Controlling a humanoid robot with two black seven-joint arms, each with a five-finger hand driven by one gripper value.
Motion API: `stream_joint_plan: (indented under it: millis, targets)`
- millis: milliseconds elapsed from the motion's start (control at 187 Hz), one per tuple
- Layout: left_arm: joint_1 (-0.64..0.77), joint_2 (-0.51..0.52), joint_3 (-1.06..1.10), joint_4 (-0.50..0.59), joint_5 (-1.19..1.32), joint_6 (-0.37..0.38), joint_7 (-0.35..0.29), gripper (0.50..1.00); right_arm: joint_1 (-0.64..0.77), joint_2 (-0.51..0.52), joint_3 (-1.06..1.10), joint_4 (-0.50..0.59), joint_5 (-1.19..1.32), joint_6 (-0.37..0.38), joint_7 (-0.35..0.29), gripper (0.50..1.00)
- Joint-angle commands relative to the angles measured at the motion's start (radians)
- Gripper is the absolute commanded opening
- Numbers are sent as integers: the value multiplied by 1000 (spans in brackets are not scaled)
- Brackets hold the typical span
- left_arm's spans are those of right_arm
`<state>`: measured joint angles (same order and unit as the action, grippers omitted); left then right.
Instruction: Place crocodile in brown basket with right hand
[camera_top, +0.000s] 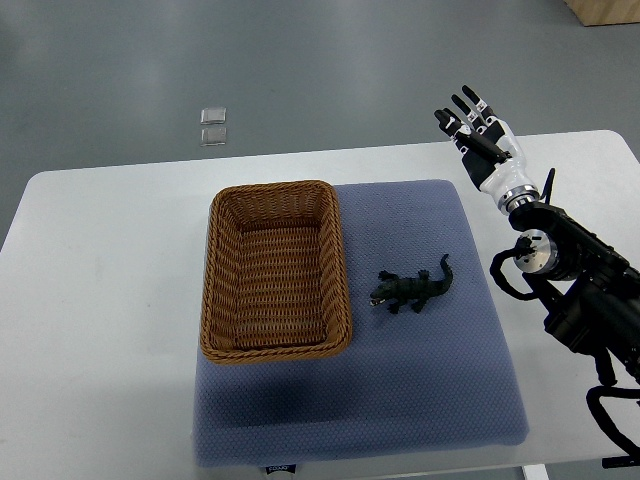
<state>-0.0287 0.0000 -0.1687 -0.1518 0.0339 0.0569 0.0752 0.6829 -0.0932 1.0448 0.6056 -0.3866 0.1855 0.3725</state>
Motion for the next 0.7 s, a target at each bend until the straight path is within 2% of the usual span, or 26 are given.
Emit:
stream_joint_plan:
  millis: [0,91,310,695]
  targets:
    - [0,0,0,0,0,0,0,1000,3,-22,-5,10,0,-6,-4,924]
    - [1,0,0,0,0,0,0,1000,14,-40,-14,14,-3,-50,-9,924]
    - [0,0,0,0,0,0,0,1000,86,-137,-127,56,-51,-49,-9,924]
    - [0,0,0,0,0,0,0,1000,294,-474,-697,330,-365,-49,-9,924]
